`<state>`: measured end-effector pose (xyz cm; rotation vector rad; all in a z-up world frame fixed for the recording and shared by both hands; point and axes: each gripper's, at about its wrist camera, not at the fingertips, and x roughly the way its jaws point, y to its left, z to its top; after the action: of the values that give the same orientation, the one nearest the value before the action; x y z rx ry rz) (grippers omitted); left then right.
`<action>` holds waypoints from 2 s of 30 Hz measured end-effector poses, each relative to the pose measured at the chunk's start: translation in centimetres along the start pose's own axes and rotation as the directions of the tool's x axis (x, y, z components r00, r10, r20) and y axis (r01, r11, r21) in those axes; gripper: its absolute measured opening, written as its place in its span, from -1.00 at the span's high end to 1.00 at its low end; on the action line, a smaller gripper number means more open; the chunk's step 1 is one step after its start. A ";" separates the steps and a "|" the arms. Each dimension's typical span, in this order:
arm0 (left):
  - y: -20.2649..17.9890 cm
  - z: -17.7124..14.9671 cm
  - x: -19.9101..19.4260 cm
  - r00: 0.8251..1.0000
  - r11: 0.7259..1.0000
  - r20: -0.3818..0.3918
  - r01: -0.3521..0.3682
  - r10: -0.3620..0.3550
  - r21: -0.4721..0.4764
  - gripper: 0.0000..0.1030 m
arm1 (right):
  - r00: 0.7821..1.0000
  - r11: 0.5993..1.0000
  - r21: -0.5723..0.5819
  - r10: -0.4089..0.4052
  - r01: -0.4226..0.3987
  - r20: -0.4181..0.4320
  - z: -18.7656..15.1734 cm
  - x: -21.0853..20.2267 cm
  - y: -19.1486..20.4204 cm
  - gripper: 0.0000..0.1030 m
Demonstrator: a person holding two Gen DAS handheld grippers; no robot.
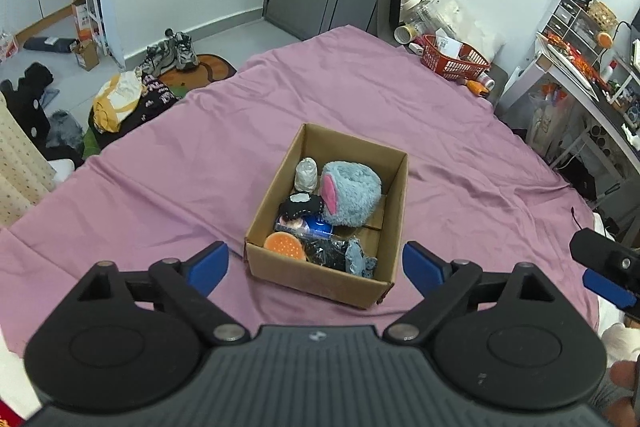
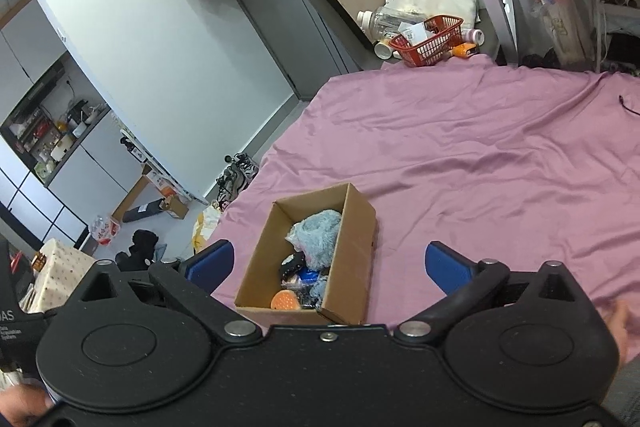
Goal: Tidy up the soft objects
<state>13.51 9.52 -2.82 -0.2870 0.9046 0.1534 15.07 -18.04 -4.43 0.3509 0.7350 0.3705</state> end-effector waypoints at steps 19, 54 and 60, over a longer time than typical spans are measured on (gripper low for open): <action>-2.1 -2.2 -6.3 0.993 0.991 0.100 -0.079 0.069 0.106 -0.97 | 0.999 0.991 -0.130 -0.041 0.042 0.009 -0.2 -5.5 0.7 -1.00; -1.9 -4.8 -12.3 0.981 0.985 0.175 -0.104 0.079 0.141 -0.98 | 0.995 0.955 -0.280 -0.094 0.097 0.026 -1.9 -8.1 3.6 -1.00; -1.8 -5.0 -12.4 0.981 0.986 0.178 -0.099 0.074 0.138 -0.98 | 0.995 0.951 -0.294 -0.096 0.101 0.031 -2.2 -8.2 4.1 -1.00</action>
<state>2.63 6.15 4.44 -0.0961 0.7524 0.1889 7.12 -17.68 0.56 0.0348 0.6664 0.3765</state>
